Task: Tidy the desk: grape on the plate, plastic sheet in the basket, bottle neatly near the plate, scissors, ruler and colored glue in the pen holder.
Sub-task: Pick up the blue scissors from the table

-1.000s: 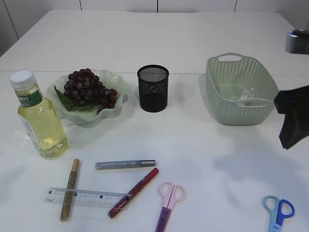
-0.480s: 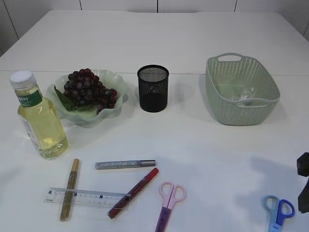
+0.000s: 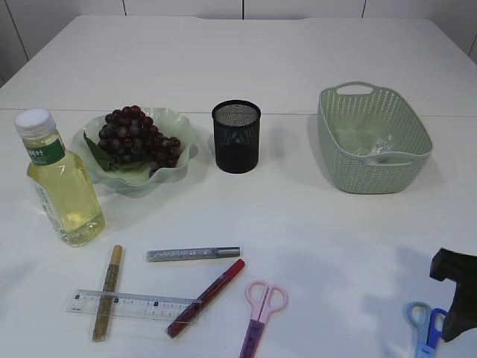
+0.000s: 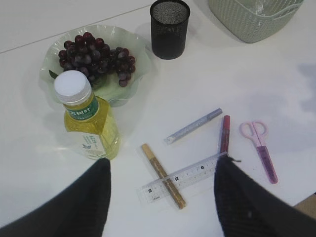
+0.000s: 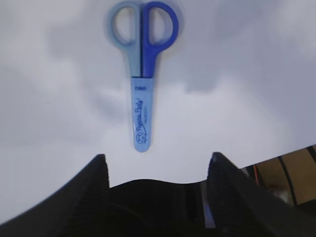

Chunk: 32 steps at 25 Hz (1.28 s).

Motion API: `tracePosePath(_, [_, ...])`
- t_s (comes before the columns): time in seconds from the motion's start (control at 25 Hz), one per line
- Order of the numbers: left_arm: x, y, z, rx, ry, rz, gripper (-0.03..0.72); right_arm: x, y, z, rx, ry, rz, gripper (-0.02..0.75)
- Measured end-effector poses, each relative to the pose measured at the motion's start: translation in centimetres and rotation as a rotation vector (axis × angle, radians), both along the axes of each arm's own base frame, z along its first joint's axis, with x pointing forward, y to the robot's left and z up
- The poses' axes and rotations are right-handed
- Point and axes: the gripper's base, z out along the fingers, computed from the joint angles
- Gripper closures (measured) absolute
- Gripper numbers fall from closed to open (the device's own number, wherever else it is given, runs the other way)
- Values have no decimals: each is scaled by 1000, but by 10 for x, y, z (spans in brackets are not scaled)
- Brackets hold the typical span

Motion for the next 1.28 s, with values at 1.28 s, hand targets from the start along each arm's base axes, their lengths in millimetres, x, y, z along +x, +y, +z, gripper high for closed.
tracePosePath(1.28, [0, 0, 0, 1, 7, -1, 231, 49, 15, -63, -13, 90, 58, 242])
